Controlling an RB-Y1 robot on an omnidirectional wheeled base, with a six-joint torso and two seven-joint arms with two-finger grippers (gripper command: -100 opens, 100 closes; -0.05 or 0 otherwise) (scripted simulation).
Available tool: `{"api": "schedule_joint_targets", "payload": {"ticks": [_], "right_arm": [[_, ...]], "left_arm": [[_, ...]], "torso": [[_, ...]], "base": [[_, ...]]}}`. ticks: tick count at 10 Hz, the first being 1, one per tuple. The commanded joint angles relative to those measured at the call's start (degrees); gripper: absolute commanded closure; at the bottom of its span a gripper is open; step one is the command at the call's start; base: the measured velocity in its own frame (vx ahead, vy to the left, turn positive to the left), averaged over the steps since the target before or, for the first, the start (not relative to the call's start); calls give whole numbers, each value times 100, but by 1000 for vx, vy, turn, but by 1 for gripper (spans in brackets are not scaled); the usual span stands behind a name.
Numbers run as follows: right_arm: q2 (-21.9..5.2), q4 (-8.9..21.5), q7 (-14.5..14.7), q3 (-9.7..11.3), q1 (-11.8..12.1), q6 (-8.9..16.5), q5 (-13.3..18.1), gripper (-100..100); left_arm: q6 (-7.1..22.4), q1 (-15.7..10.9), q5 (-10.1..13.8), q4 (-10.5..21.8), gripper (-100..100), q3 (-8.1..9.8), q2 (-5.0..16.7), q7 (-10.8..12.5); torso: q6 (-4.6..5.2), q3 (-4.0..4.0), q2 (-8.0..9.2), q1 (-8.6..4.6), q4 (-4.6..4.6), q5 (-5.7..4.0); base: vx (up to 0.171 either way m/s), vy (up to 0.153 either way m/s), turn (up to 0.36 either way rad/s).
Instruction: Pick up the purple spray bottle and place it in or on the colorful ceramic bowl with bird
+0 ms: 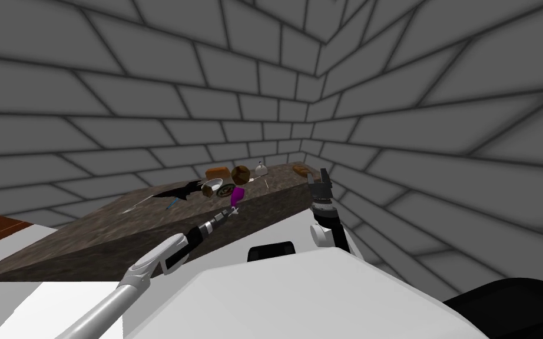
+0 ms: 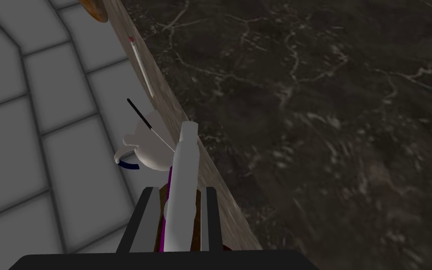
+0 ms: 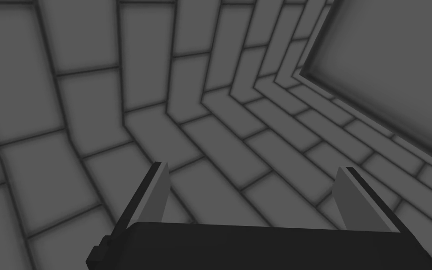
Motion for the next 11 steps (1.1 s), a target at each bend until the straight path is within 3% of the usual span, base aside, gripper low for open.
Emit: {"api": "schedule_joint_targets", "payload": {"ticks": [1, 2, 3, 4, 5, 6, 7, 8, 9, 10, 11], "right_arm": [[0, 0, 0, 0, 0, 0, 0, 0], [0, 0, 0, 0, 0, 0, 0, 0], [0, 0, 0, 0, 0, 0, 0, 0], [0, 0, 0, 0, 0, 0, 0, 0], [0, 0, 0, 0, 0, 0, 0, 0], [0, 0, 0, 0, 0, 0, 0, 0], [0, 0, 0, 0, 0, 0, 0, 0], [0, 0, 0, 0, 0, 0, 0, 0], [0, 0, 0, 0, 0, 0, 0, 0], [0, 0, 0, 0, 0, 0, 0, 0], [0, 0, 0, 0, 0, 0, 0, 0]], "left_arm": [[-50, -81, -83, -34, 100, -96, 286, 286], [-50, -81, -83, -34, 100, -96, 334, 393], [-99, -163, -144, -50, 100, -179, 565, 580], [-99, -163, -144, -50, 100, -179, 605, 680], [-150, -246, -192, -62, 100, -261, 841, 868], [-150, -246, -192, -62, 100, -261, 870, 961], [-203, -329, -228, -69, 100, -343, 1110, 1157], [-203, -329, -228, -69, 100, -343, 1130, 1235], [-258, -412, -253, -72, 100, -424, 1377, 1444], [-258, -412, -253, -72, 100, -424, 1381, 1502], [-314, -494, -265, -70, 100, -504, 1624, 1731]], "torso": [[0, 0, 0, 0, 0, 0], [2, -1, -3, -1, 0, -1], [-1, -2, -4, -1, -1, 1], [1, -4, -8, 0, -1, 1], [-1, -4, -7, 0, -1, 3], [-1, -4, -8, 2, -1, 2], [-2, -4, -7, 1, -1, 4], [-2, -4, -9, 2, -1, 3], [-3, -4, -8, 2, -1, 5], [-2, -5, -10, 4, -1, 4], [-5, -5, -9, 3, -2, 7]], "base": [[8, 20, -65], [12, 19, -37], [19, 19, -64], [17, 20, -30], [18, 20, -47], [16, 19, -30], [22, 19, -49], [19, 18, -33], [22, 21, -45], [24, 20, -25], [26, 15, -46]]}}
